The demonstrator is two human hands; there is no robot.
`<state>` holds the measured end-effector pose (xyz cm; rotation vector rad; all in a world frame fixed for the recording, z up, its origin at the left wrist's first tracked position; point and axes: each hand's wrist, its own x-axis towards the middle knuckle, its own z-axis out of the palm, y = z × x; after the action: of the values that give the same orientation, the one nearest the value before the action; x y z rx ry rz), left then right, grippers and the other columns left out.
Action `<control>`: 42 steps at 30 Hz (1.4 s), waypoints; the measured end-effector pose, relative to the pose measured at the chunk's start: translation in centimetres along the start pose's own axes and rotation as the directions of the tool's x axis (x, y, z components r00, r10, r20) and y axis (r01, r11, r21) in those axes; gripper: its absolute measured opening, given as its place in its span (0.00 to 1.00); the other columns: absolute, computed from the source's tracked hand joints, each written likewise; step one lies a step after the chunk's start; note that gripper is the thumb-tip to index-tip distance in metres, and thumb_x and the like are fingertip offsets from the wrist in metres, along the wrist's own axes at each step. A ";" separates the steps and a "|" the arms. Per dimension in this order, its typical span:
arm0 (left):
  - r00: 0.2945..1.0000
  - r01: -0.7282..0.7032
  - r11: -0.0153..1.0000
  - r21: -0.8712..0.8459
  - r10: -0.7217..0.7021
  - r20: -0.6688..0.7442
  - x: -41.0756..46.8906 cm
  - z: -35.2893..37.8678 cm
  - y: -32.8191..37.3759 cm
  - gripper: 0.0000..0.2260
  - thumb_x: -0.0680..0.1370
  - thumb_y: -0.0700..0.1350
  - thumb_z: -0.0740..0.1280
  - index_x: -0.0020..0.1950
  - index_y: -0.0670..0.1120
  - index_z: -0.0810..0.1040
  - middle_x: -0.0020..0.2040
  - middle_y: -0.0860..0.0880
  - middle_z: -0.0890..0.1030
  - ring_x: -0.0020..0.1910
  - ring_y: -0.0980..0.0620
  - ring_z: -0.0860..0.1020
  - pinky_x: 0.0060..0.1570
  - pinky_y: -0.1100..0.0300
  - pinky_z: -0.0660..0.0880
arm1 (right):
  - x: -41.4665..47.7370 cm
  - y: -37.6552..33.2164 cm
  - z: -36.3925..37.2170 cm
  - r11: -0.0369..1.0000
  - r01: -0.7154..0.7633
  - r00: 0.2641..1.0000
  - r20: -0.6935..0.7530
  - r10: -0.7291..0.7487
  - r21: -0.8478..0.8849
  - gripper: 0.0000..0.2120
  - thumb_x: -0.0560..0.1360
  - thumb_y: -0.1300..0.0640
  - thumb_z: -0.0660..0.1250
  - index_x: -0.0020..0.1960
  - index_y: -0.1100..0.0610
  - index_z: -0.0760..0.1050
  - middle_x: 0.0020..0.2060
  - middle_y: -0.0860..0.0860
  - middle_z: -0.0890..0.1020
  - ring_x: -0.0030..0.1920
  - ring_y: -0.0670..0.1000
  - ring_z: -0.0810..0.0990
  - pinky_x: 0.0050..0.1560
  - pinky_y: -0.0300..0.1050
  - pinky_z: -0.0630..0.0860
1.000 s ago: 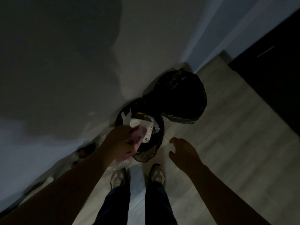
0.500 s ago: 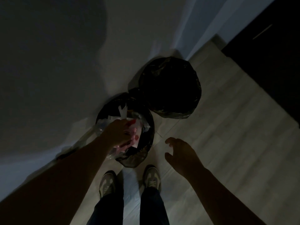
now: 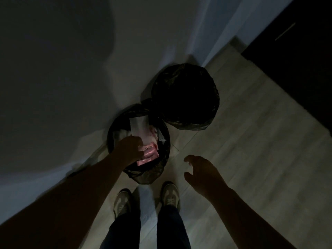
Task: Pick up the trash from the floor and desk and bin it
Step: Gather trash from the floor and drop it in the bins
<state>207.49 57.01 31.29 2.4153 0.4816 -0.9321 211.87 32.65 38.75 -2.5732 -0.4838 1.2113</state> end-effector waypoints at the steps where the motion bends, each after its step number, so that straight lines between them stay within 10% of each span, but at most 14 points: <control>1: 1.000 0.001 1.000 0.012 -0.001 0.006 -0.9 -0.4 0.1 0.18 0.75 0.48 0.68 0.64 0.44 0.74 0.64 0.45 0.74 0.64 0.47 0.71 0.61 0.57 0.67 | -0.4 -0.4 -0.5 1.000 0.002 1.000 -0.003 -0.002 -0.006 0.22 0.77 0.55 0.65 0.70 0.50 0.65 0.60 0.49 0.74 0.57 0.46 0.74 0.50 0.32 0.68; 7: 0.997 0.036 0.999 0.021 -0.038 0.065 -8.3 -4.1 1.6 0.15 0.76 0.47 0.65 0.62 0.46 0.74 0.62 0.46 0.75 0.62 0.47 0.73 0.53 0.61 0.68 | -4.3 -3.1 -4.2 0.991 0.066 0.998 0.012 -0.065 -0.118 0.23 0.78 0.55 0.62 0.72 0.52 0.63 0.63 0.51 0.73 0.61 0.48 0.73 0.58 0.36 0.69; 15: 1.000 -0.010 0.991 -0.131 0.010 -0.004 -21.6 -9.9 7.0 0.24 0.78 0.48 0.66 0.72 0.46 0.66 0.70 0.47 0.70 0.69 0.50 0.68 0.67 0.61 0.65 | -12.6 -6.8 -10.1 0.980 0.160 0.987 0.032 -0.158 -0.117 0.24 0.78 0.53 0.64 0.71 0.54 0.64 0.64 0.52 0.72 0.64 0.49 0.70 0.62 0.39 0.67; 22: 0.960 0.006 0.945 -0.326 -0.097 -0.264 -33.6 -12.6 10.3 0.15 0.76 0.46 0.68 0.62 0.49 0.76 0.57 0.50 0.79 0.49 0.59 0.74 0.40 0.80 0.65 | -20.4 -10.2 -14.9 0.946 0.301 0.954 0.043 -0.298 -0.123 0.25 0.76 0.51 0.66 0.71 0.52 0.65 0.65 0.50 0.72 0.64 0.48 0.70 0.63 0.38 0.67; 31: 0.897 0.162 0.887 -0.432 -0.314 -0.310 -46.2 -11.8 9.4 0.19 0.75 0.52 0.68 0.65 0.52 0.72 0.57 0.53 0.77 0.52 0.56 0.76 0.53 0.60 0.75 | -27.4 -17.1 -15.6 0.841 0.485 0.873 0.184 -0.451 -0.241 0.27 0.75 0.54 0.67 0.72 0.52 0.65 0.68 0.50 0.71 0.68 0.50 0.69 0.63 0.38 0.65; 42: 0.659 0.273 0.699 -0.661 -0.636 -0.401 -66.1 -4.5 2.3 0.19 0.75 0.52 0.68 0.65 0.53 0.73 0.58 0.54 0.76 0.54 0.56 0.75 0.54 0.64 0.72 | -38.9 -30.6 -5.5 0.550 0.751 0.661 0.422 -0.621 -0.365 0.23 0.72 0.54 0.67 0.67 0.50 0.70 0.59 0.48 0.76 0.57 0.47 0.75 0.52 0.37 0.70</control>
<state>164.55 48.31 81.04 1.9902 1.4797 -0.0758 187.18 44.52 80.36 -2.1356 -1.9191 1.1685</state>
